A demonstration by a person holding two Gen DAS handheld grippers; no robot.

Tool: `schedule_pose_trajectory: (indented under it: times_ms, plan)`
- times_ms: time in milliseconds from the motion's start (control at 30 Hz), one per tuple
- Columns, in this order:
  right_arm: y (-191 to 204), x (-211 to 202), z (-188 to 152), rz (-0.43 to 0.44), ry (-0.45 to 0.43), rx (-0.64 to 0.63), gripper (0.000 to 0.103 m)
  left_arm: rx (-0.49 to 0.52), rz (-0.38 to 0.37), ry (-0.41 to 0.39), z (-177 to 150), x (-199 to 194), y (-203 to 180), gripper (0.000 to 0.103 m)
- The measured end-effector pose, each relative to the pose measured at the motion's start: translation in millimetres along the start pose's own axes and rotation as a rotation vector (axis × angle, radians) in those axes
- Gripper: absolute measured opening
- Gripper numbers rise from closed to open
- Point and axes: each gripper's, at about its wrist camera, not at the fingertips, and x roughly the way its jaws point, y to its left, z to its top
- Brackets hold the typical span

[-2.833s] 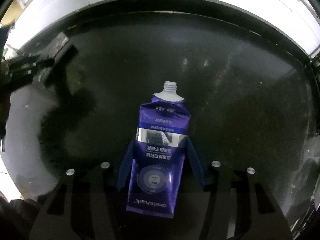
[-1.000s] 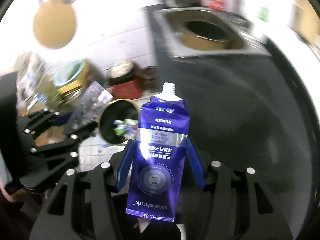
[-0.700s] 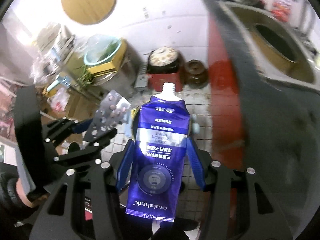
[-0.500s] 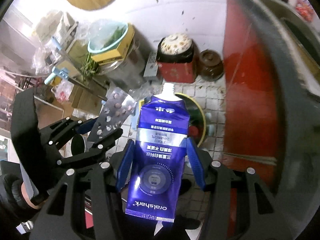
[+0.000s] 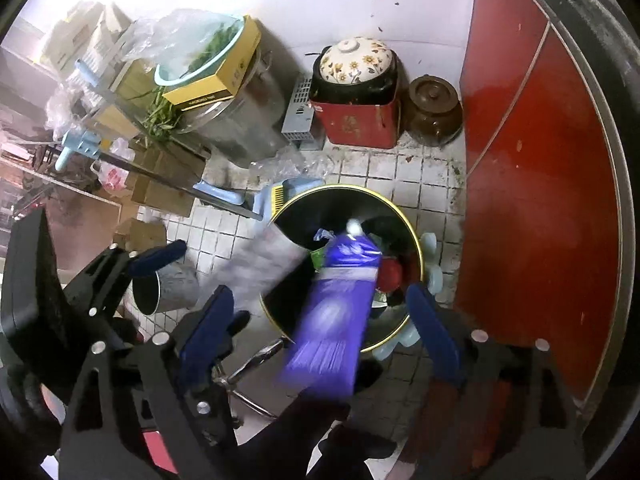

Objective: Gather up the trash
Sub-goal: 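Carry blister pack and toothpaste tube over the floor bin and open both tools, then bring both tools back over the empty countertop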

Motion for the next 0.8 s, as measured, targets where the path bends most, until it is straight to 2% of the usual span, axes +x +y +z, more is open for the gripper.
schedule_pose_trajectory:
  times_ms: [267, 400, 433, 567, 633, 700, 733, 800]
  plan:
    - [-8.3, -24.3, -13.7, -0.005, -0.017, 0.024, 0.085, 0.014, 0.015, 0.020, -2.9, -4.7, -2.4, 0.083]
    - [-14.6, -66.8, -35.5, 0.000, -0.064, 0.071, 0.089, 0.054, 0.041, 0.018, 5.1, -28.0, -18.4, 0.085]
    - [-17.7, -80.8, -44.1, -0.004, -0.084, 0.083, 0.092, 0.058, 0.048, 0.012, 9.1, -38.4, -25.5, 0.090]
    - [-42.1, -163.3, -101.3, -0.058, -0.195, 0.173, 0.096, 0.109, 0.021, -0.033, 27.7, -83.0, -66.6, 0.096]
    - [-56.7, -204.2, -136.1, -0.113, -0.250, 0.218, 0.096, 0.150, -0.005, -0.064, 38.5, -105.8, -98.6, 0.096]
    - [-72.5, -252.8, -184.1, -0.204, -0.320, 0.287, 0.096, 0.191, -0.057, -0.087, 47.4, -122.8, -132.7, 0.096]
    - [-77.1, -268.1, -201.2, -0.234, -0.342, 0.316, 0.096, 0.230, -0.112, -0.103, 53.0, -134.1, -160.1, 0.096]
    - [-92.1, -306.4, -253.5, -0.316, -0.396, 0.416, 0.096, 0.304, -0.164, -0.112, 56.7, -144.3, -197.9, 0.096]
